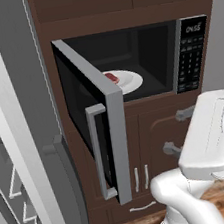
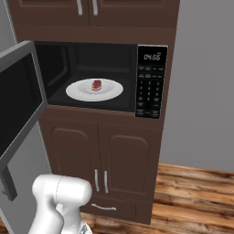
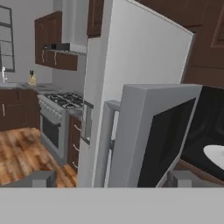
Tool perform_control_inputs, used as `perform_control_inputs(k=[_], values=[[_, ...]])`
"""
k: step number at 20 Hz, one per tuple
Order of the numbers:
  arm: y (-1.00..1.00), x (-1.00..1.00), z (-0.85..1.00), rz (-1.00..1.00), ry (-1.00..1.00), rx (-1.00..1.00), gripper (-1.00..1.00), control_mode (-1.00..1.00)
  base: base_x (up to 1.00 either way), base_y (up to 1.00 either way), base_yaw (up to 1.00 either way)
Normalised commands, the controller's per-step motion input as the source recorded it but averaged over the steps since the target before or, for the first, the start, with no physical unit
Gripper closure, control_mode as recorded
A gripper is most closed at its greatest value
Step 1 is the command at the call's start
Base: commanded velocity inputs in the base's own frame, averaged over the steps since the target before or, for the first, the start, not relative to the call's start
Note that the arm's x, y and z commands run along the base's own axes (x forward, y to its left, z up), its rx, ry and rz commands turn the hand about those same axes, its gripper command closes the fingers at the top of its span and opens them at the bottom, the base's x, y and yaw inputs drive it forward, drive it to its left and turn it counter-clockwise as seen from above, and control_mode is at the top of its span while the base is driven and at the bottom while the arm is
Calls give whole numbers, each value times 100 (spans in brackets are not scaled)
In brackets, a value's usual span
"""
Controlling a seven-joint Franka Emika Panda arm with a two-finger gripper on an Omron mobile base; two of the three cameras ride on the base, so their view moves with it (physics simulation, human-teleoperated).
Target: Transport the steak from the fridge to the microwave and turn on the microwave.
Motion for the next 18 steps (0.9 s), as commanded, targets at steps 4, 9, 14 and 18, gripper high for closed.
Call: perform_control_inputs(k=[4,9,14,18], values=[[2,1,-23,-1,-13,4,-100,-100,0,0,0],[0,9,-28,0,-5,11,-100,-100,0,0,0],[6,15,-34,0,-8,13,-100,-100,0,0,0],[17,5,-34,0,-15,13,-100,-100,0,0,0]])
